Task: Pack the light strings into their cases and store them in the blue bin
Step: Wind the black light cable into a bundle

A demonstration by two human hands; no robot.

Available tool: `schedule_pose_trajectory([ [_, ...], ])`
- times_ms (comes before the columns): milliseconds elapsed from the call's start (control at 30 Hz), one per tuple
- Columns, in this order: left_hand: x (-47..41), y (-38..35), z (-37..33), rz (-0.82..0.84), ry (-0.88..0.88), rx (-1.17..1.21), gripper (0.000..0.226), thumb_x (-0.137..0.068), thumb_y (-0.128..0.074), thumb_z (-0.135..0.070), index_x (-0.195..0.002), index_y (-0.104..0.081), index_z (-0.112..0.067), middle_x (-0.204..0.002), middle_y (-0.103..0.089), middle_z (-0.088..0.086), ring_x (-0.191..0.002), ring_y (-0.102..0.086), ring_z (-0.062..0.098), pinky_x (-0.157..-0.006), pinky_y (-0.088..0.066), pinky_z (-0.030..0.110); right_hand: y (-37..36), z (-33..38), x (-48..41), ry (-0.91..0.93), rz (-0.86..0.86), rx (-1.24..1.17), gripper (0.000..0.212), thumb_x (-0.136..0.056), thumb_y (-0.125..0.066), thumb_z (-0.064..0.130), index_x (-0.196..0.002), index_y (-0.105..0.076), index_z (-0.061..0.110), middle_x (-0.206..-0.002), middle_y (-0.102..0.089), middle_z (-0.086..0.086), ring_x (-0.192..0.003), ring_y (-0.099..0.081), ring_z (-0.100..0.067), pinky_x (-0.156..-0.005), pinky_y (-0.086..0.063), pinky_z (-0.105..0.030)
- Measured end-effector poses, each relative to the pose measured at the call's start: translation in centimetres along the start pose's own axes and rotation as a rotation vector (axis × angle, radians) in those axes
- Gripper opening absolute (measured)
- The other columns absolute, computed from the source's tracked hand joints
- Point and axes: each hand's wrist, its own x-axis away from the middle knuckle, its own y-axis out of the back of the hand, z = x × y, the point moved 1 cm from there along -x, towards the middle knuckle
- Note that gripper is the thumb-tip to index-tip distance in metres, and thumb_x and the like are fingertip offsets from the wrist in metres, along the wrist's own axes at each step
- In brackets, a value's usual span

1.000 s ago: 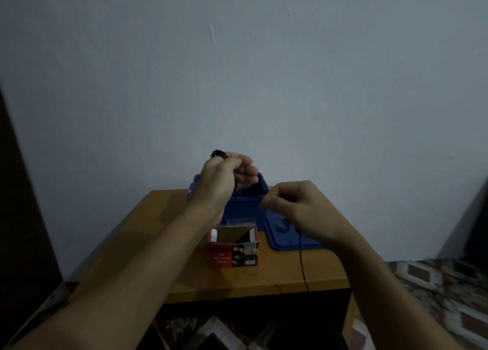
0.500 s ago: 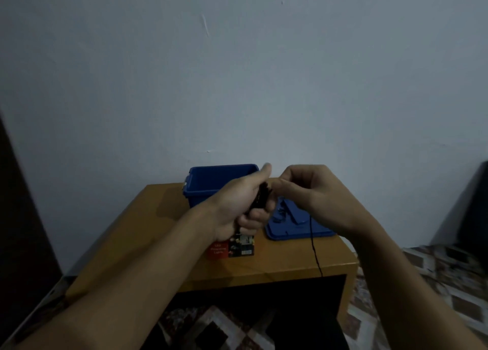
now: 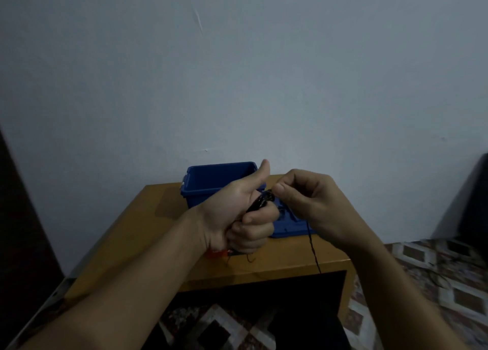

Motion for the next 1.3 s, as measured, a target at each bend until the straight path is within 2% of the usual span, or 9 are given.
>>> schedule_pose_trajectory([
  [100, 0.1, -0.7, 0.1, 0.094, -0.098, 0.117, 0.076, -0.095, -0.025, -0.072, -0.055, -0.042, -0.01, -0.043, -0.04, 0.002, -0.033, -0.028, 0.014, -0.038, -0.021, 0.026, -0.5, -0.5, 0.8, 0.011, -0.006, 0.007, 0.023, -0.097, -0.055, 0.03, -0.084, -0.065, 0.014, -0.061, -0.053, 0.007, -0.053, -0.045, -0.007, -0.053, -0.037, -0.023],
  [200, 0.0, -1.9, -0.1, 0.102, -0.234, 0.227, 0.064, -0.102, -0.026, -0.055, -0.076, -0.054, -0.004, -0.06, -0.051, 0.006, -0.049, -0.048, 0.017, -0.05, -0.035, 0.031, -0.9, -1.5, 2.2, -0.035, -0.002, -0.004, 0.029, -0.099, -0.053, 0.03, -0.09, -0.066, 0.006, -0.072, -0.06, -0.018, -0.06, -0.052, -0.026, -0.057, -0.044, -0.04],
  [333, -0.2, -3.1, -0.2, -0.016, -0.384, 0.323, 0.036, -0.101, -0.038, -0.027, -0.097, -0.064, -0.002, -0.084, -0.061, 0.011, -0.074, -0.061, 0.023, -0.074, -0.052, 0.036, -1.4, -2.0, 3.8, -0.112, -0.037, 0.034, 0.028, -0.098, -0.053, 0.035, -0.081, -0.066, 0.016, -0.071, -0.068, -0.001, -0.065, -0.063, -0.018, -0.065, -0.054, -0.034],
  [500, -1.0, -4.2, -0.5, -0.243, -0.525, 0.36, 0.03, -0.101, -0.038, -0.016, -0.102, -0.065, -0.002, -0.088, -0.069, 0.012, -0.079, -0.071, 0.024, -0.08, -0.061, 0.038, -1.6, -2.4, 5.0, -0.164, -0.045, 0.1, 0.023, -0.102, -0.053, 0.021, -0.086, -0.066, 0.013, -0.079, -0.072, -0.004, -0.071, -0.068, -0.021, -0.068, -0.055, -0.03],
  [667, -1.5, -4.9, -0.7, -0.401, -0.559, 0.373, 0.029, -0.101, -0.037, -0.016, -0.09, -0.061, -0.005, -0.086, -0.073, 0.015, -0.082, -0.073, 0.028, -0.085, -0.059, 0.042, -1.8, -2.2, 5.9, -0.187, -0.015, 0.085, 0.021, -0.103, -0.053, 0.023, -0.087, -0.064, 0.015, -0.077, -0.071, -0.003, -0.063, -0.062, -0.015, -0.064, -0.053, -0.029],
  [833, -2.4, -4.9, -0.4, -0.472, -0.559, 0.362, 0.04, -0.103, -0.035, -0.032, -0.079, -0.054, -0.007, -0.1, -0.072, 0.023, -0.096, -0.071, 0.037, -0.104, -0.047, 0.051, -2.0, -2.6, 6.3, -0.245, 0.0, 0.021, 0.019, -0.102, -0.056, 0.022, -0.091, -0.068, 0.013, -0.072, -0.069, -0.004, -0.059, -0.057, -0.014, -0.059, -0.049, -0.03],
  [933, -2.7, -4.6, -0.4, -0.497, -0.542, 0.31, 0.048, -0.105, -0.03, -0.038, -0.096, -0.062, -0.004, -0.113, -0.071, 0.022, -0.106, -0.069, 0.036, -0.11, -0.042, 0.051, -1.5, -2.7, 6.4, -0.247, -0.035, 0.051, 0.017, -0.101, -0.057, 0.022, -0.09, -0.069, 0.017, -0.071, -0.069, -0.003, -0.059, -0.058, -0.012, -0.057, -0.048, -0.028],
  [1100, -2.7, -4.1, -0.4, -0.534, -0.512, 0.27, 0.049, -0.107, -0.026, -0.038, -0.129, -0.057, -0.006, -0.126, -0.069, 0.012, -0.119, -0.064, 0.028, -0.114, -0.036, 0.045, -0.7, -2.2, 6.8, -0.245, -0.008, 0.114, 0.02, -0.098, -0.062, 0.027, -0.082, -0.066, 0.016, -0.064, -0.063, -0.001, -0.056, -0.055, -0.005, -0.057, -0.046, -0.02],
  [1300, -2.4, -3.9, -0.3, -0.588, -0.492, 0.183, 0.037, -0.104, -0.034, -0.027, -0.098, -0.065, -0.008, -0.125, -0.07, 0.009, -0.122, -0.063, 0.02, -0.121, -0.02, 0.045, 0.3, -1.0, 7.1, -0.172, -0.029, 0.031, 0.03, -0.096, -0.064, 0.028, -0.07, -0.058, 0.016, -0.055, -0.052, 0.004, -0.052, -0.047, -0.01, -0.053, -0.041, -0.024],
])
